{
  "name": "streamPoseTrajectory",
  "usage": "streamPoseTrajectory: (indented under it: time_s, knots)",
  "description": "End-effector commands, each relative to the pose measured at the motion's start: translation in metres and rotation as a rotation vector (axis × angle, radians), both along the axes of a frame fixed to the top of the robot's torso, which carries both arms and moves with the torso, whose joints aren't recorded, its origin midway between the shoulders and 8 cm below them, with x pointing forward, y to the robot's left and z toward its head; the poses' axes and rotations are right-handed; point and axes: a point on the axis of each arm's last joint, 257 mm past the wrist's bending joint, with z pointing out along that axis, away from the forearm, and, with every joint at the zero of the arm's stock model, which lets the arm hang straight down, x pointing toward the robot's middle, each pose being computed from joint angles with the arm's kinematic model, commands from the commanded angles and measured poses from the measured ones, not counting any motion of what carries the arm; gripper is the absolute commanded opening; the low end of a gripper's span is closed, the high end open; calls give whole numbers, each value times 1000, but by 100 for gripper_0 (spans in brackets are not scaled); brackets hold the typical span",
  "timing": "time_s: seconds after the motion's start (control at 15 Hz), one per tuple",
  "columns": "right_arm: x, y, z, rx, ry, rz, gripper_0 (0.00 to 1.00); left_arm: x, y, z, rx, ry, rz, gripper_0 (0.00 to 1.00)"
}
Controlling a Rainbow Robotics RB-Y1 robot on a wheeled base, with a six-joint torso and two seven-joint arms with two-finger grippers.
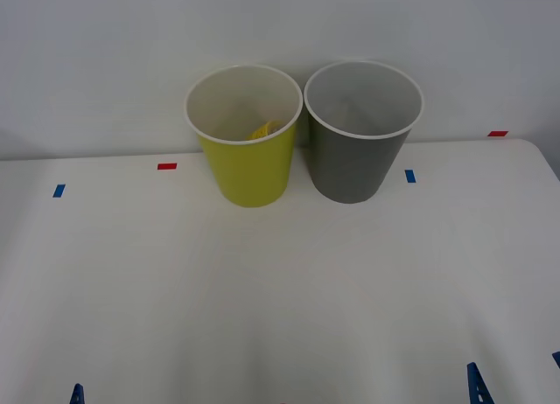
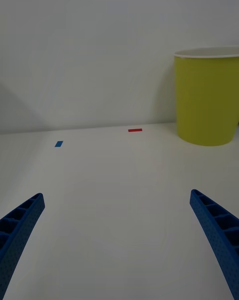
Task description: Put cans in the gray bin and PET bottles in the light green bin.
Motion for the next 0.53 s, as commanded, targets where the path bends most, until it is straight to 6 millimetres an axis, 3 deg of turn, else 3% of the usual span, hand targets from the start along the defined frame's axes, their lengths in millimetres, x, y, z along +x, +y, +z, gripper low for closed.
streamPoseTrajectory:
  time_s: [0.07, 0.53]
  knots:
    - [0, 0, 0, 0, 0, 0, 100, 0, 0, 0, 0, 0, 0, 100]
    - [0, 0, 0, 0, 0, 0, 100, 0, 0, 0, 0, 0, 0, 100]
